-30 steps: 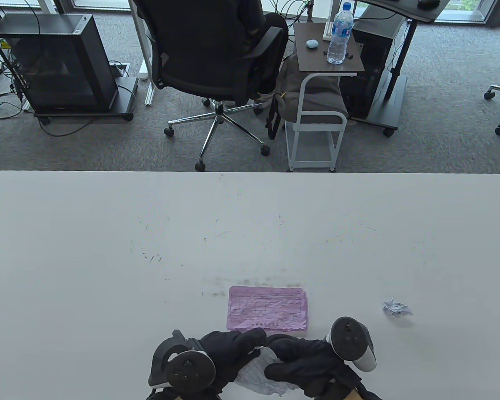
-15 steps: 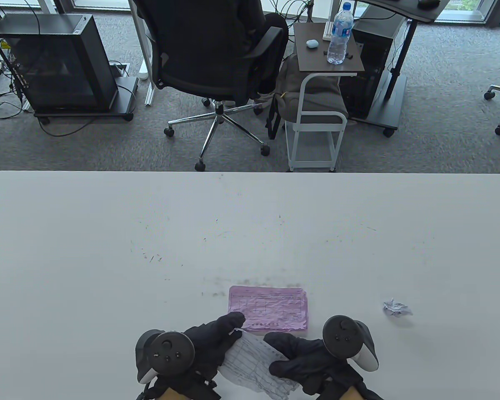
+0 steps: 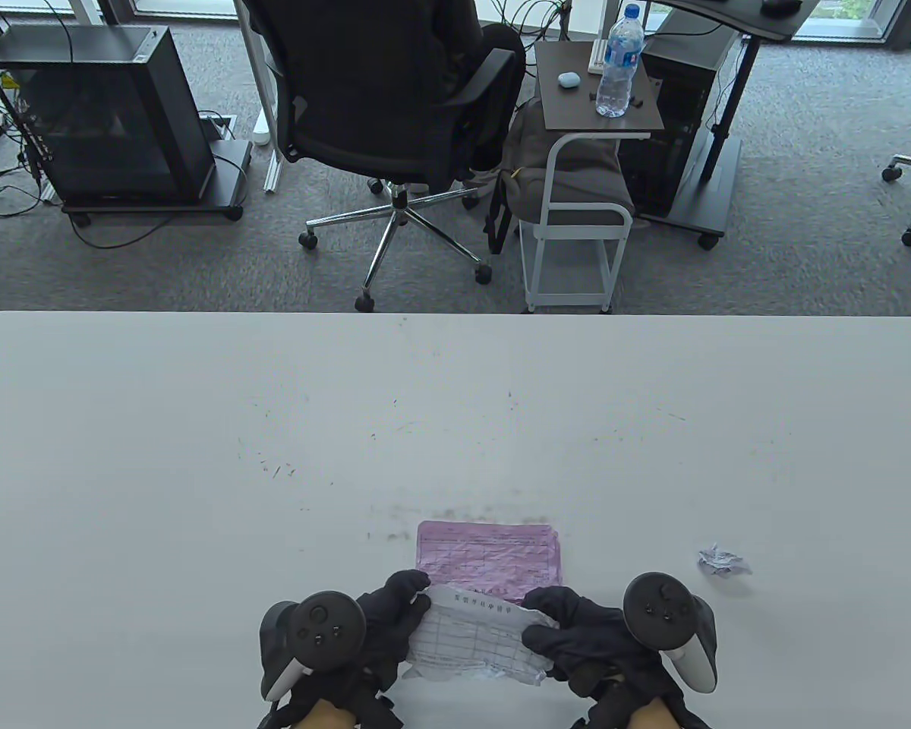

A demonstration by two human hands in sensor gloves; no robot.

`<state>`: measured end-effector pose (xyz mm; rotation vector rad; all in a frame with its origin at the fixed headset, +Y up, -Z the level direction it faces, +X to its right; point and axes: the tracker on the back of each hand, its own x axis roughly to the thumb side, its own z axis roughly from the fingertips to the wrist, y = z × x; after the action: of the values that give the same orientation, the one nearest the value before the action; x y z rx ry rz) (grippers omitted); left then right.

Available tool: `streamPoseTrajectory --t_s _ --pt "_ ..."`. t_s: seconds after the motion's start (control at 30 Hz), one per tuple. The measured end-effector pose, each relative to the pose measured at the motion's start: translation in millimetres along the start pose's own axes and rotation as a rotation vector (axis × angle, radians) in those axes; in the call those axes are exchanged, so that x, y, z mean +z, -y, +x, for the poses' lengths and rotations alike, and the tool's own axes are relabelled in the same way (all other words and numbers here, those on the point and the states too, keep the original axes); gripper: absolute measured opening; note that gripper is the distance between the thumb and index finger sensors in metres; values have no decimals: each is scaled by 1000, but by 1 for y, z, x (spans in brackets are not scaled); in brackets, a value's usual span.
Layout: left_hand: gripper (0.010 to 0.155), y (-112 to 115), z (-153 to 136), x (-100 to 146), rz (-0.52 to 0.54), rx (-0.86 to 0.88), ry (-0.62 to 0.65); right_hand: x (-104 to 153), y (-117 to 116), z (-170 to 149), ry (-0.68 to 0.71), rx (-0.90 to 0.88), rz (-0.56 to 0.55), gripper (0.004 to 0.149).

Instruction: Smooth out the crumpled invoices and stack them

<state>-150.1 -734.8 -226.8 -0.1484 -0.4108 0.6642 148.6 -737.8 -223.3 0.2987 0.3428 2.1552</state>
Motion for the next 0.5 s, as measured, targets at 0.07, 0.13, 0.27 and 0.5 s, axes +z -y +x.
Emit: streamPoseTrajectory --t_s 0.07,0.13,0.27,0.5 --pt "43 7 0 -2 -64 -98 -10 -1 -5 -5 -62 107 47 47" --pt "45 14 1 -5 -139 -210 -35 -3 -11 -9 -113 173 72 45" --pt "62 21 2 -6 -233 -304 -60 -7 -21 -14 -190 277 118 44" --pt "49 32 27 -7 -356 -424 108 -12 -32 -12 -210 339 137 44"
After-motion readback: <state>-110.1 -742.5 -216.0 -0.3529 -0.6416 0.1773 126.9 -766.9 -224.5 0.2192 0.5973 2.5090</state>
